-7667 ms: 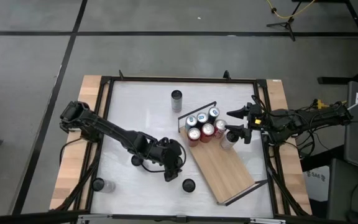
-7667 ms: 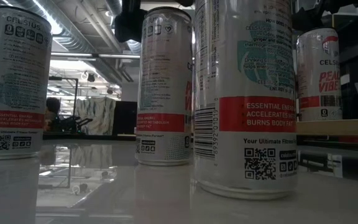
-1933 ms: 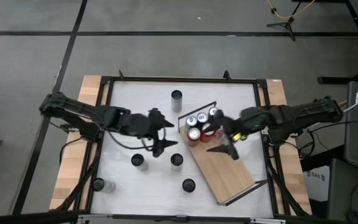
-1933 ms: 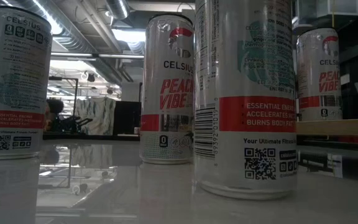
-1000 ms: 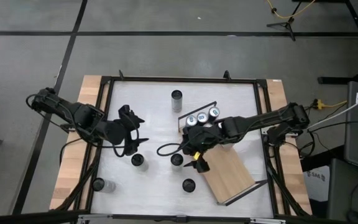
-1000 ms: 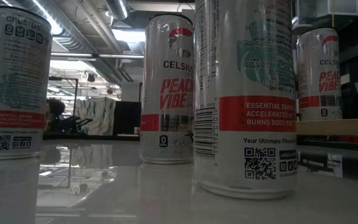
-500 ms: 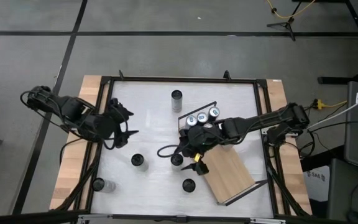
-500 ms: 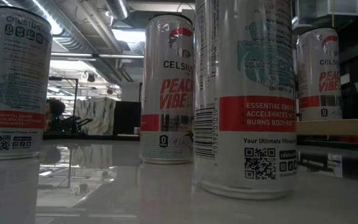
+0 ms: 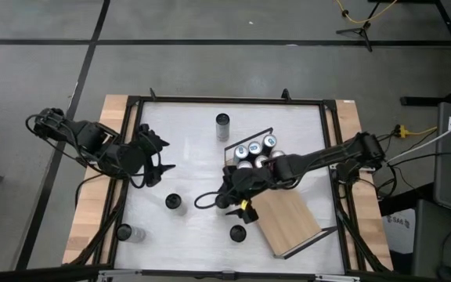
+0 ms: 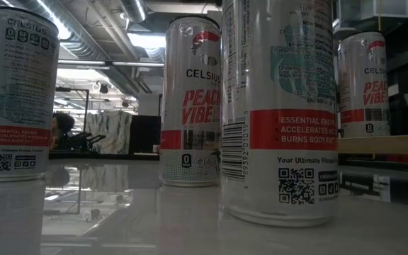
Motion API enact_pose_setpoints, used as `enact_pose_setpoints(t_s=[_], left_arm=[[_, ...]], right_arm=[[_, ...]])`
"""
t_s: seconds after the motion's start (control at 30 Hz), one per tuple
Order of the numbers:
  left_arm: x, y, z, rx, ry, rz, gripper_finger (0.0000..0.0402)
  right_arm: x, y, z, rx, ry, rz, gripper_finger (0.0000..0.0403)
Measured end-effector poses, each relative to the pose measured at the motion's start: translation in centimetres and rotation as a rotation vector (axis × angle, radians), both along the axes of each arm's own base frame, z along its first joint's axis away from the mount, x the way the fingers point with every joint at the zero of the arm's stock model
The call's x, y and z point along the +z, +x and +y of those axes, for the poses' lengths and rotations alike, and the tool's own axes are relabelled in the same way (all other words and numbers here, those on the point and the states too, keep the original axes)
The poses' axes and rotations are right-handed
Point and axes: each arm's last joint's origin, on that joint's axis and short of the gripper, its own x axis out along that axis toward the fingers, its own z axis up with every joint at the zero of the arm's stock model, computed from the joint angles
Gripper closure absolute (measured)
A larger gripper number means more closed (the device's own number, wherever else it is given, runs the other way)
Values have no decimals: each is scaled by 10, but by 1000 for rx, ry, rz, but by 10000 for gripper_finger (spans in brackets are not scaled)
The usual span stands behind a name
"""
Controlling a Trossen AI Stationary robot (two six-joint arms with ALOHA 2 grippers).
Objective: Place canned beverage on shelf
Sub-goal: Put the white pink soda can on the shelf aligned with the other white pink soda can
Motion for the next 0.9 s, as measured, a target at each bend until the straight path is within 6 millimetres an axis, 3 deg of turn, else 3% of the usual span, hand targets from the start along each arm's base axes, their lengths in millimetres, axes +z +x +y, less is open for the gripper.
enact_pose_setpoints(t_s=[0.37,0.9], left_arm=[[0,0,0,0,-6,-6,51],[0,0,-1,-1,-6,-6,51]], right_arm=[[-28,13,3,-31,-52,60,61],[-50,20,4,-41,-85,127,61]])
